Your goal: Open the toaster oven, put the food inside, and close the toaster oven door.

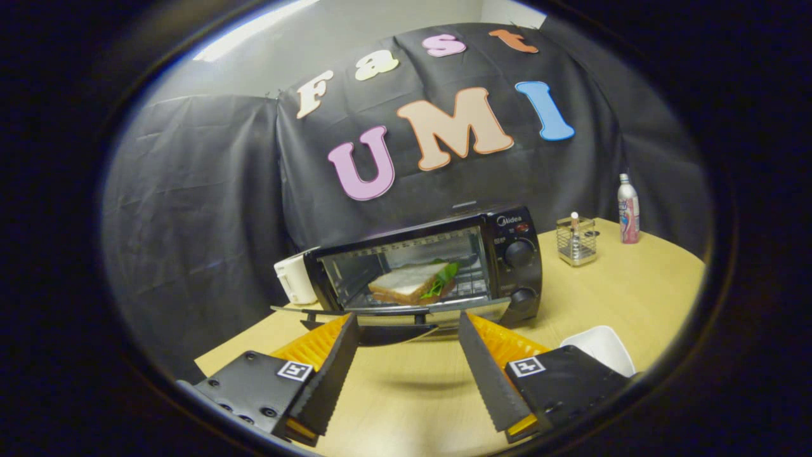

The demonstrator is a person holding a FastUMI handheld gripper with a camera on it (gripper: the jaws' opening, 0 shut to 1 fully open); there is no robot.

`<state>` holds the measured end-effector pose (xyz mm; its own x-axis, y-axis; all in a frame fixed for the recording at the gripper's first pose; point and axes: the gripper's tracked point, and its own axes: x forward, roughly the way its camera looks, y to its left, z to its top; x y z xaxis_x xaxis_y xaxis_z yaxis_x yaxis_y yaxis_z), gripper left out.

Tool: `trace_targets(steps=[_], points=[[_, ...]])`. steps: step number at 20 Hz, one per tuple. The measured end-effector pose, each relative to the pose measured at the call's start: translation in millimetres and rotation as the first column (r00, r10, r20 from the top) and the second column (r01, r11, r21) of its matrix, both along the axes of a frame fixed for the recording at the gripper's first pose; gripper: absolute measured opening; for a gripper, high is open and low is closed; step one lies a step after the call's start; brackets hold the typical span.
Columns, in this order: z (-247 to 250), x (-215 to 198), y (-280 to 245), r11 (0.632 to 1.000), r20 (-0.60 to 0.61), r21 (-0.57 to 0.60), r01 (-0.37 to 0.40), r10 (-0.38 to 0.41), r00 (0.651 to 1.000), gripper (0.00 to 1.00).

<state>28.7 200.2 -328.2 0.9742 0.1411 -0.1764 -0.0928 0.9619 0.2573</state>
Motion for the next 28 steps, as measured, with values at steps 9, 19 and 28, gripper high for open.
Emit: trace_targets(steps=[9, 19, 28], points=[[31, 45, -1, 1.0, 0.095, -0.004, 0.008, -0.008, 0.995, 0.97], [45, 79, -3, 1.0, 0.121, 0.009, 0.015, -0.016, 0.993, 0.97], [50, 108, -7, 0.999, 0.126, 0.036, 0.038, -0.042, 0.991, 0.97]])
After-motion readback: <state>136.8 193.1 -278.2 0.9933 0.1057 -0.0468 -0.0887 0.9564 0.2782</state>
